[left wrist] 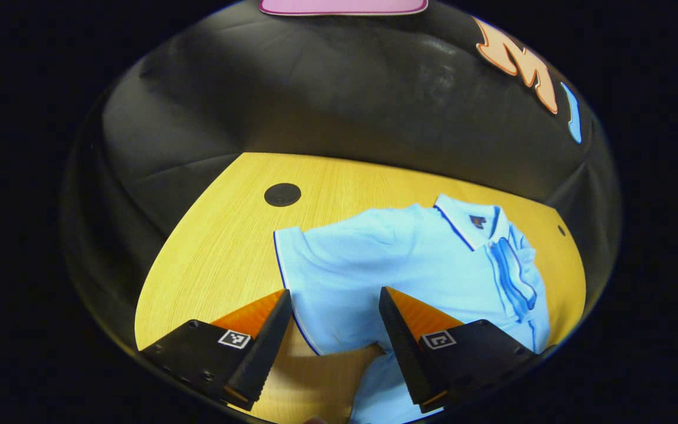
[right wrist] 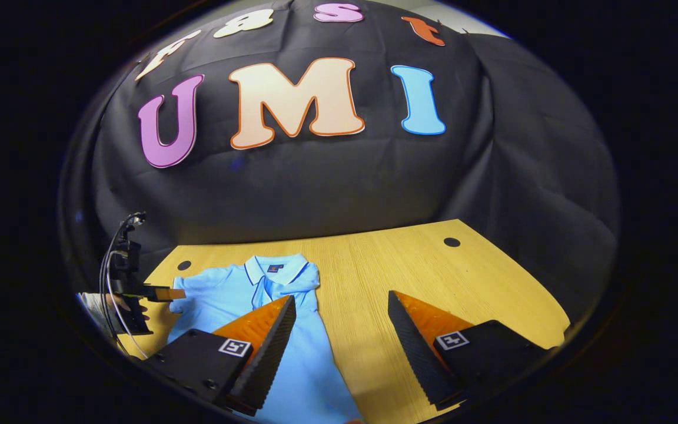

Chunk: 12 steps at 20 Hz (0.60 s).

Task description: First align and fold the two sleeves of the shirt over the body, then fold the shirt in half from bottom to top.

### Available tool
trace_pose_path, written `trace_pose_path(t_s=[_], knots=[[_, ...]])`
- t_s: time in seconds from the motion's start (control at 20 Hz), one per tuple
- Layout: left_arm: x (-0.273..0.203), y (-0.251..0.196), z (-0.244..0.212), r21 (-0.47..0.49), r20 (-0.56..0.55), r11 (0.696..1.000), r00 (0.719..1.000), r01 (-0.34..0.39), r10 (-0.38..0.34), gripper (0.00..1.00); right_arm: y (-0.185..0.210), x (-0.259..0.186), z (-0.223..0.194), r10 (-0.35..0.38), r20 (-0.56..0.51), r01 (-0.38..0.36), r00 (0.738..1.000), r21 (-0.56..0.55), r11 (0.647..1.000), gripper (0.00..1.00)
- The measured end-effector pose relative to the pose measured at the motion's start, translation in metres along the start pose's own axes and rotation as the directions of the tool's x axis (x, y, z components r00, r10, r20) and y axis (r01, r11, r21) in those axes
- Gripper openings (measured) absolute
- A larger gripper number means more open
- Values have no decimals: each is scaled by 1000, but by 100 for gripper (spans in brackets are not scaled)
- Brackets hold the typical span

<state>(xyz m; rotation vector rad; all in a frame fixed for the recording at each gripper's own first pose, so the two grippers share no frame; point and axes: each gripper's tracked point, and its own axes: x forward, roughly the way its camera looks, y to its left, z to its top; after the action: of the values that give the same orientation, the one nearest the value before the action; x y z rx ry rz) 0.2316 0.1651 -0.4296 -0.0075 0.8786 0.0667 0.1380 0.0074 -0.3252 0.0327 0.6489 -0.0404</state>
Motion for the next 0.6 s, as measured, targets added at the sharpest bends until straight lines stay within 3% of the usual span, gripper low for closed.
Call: trace_pose_path(t_s=[0.25,0.4,0.5,0.6], knots=[[7,9,-11,42,-33,998,998,-57,58,79,-6,-3,4,8,10,-8,1000,2,1000,99],[7,-2,-10,47,-28,999,1000,1,0,48,-15,-2,9,2,22,-2,1000,22,1000,99],[15,-10,-6,65,-18,998,1000,21,-20,13,-18,-2,9,4,26,-5,1000,29,1000,99],[18,-14,-2,107,-25,994,999,26,-23,0,-19,-2,9,12,31,-12,999,28,1000,98]])
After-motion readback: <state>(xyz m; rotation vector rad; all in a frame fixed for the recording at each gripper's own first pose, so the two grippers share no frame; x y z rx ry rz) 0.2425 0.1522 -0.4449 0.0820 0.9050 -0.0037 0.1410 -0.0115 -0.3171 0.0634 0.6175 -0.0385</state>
